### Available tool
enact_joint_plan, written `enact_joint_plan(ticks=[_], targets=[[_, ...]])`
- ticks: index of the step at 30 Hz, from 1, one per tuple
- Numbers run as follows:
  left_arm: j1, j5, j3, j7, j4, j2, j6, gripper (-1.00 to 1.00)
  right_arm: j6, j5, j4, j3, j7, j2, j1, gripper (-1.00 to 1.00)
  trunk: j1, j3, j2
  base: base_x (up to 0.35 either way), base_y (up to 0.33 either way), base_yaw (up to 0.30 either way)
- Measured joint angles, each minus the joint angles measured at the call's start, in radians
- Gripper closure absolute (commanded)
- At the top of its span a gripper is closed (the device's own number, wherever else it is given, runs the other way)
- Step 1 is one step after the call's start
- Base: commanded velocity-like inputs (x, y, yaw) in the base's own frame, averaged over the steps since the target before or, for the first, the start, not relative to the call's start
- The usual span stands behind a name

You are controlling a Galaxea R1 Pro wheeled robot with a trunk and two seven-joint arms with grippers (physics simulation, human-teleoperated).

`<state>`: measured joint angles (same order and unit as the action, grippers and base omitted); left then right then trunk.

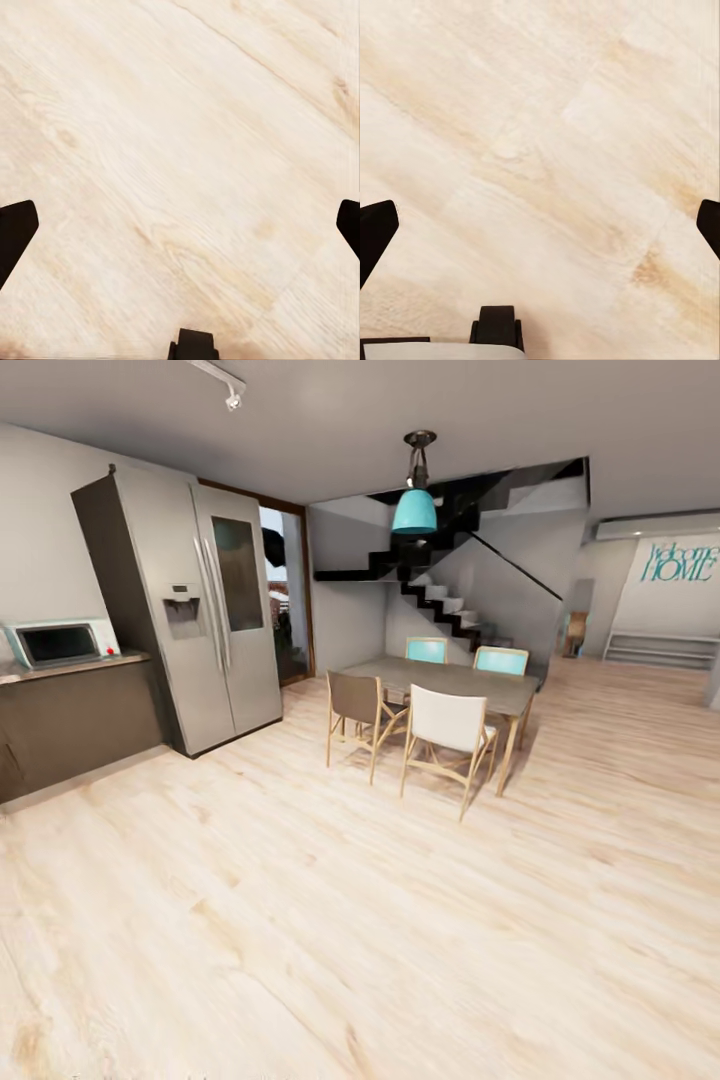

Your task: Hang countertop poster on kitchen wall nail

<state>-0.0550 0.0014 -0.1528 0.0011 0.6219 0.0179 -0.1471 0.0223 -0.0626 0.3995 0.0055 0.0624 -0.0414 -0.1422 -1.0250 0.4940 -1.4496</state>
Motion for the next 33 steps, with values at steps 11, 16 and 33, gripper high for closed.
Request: enact_joint_plan(ticks=[11, 16, 33], targets=[[0.0, 0.0, 0.0, 0.0, 0.0, 0.0, 0.0, -1.0, 0.0, 0.0, 0.0, 0.0, 0.0, 0.0, 0.0, -1.0, 0.0, 0.0, 0.0, 0.0, 0.0, 0.294], [0.0, 0.0, 0.0, 0.0, 0.0, 0.0, 0.0, -1.0, 0.0, 0.0, 0.0, 0.0, 0.0, 0.0, 0.0, -1.0, 0.0, 0.0, 0.0, 0.0, 0.0, 0.294], [0.0, 0.0, 0.003, 0.0, 0.0, -0.001, 0.003, -1.0, -0.002, -0.003, -0.002, 0.0, -0.005, -0.002, 0.0, -1.0, 0.0, 0.0, 0.0, 0.029, -0.062, 0.232]])
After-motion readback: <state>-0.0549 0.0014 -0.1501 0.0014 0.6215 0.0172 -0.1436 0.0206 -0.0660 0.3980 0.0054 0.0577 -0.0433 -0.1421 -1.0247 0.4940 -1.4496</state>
